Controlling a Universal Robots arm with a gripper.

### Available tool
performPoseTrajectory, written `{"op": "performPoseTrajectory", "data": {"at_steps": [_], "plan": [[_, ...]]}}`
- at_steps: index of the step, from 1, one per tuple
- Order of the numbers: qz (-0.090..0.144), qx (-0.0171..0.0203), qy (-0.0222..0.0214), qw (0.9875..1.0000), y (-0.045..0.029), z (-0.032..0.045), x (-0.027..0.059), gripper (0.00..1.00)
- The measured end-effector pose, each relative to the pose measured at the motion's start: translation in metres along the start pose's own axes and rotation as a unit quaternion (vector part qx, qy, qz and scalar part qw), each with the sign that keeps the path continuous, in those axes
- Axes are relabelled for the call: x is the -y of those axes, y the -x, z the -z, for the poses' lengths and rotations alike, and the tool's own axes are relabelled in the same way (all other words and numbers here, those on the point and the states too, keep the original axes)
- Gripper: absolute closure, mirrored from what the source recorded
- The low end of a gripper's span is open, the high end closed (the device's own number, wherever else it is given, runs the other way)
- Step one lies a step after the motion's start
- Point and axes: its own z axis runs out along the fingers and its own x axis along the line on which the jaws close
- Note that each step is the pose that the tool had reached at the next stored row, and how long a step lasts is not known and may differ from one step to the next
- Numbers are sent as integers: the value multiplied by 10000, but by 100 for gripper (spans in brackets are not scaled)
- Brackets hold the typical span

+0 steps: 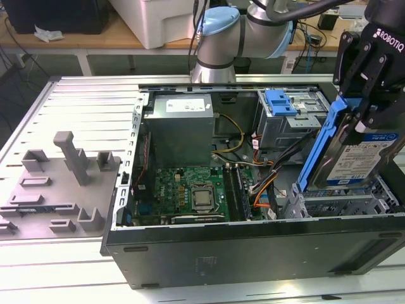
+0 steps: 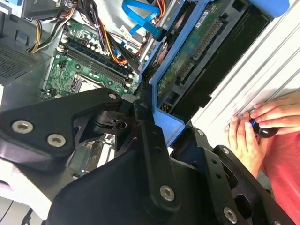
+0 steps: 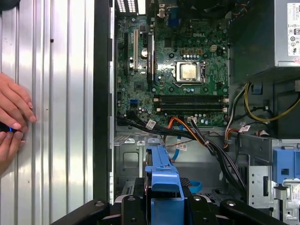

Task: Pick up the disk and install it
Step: 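Insert the disk into the insertion slot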

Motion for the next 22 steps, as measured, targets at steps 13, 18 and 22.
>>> {"op": "performPoseTrajectory", "data": {"at_steps": [13, 18, 22], "plan": [[0, -2, 0, 10000, 1, -61, 2, 63], [0, 0, 0, 10000, 1, -87, 2, 63], [0, 0, 0, 10000, 2, -109, 3, 63]]}}
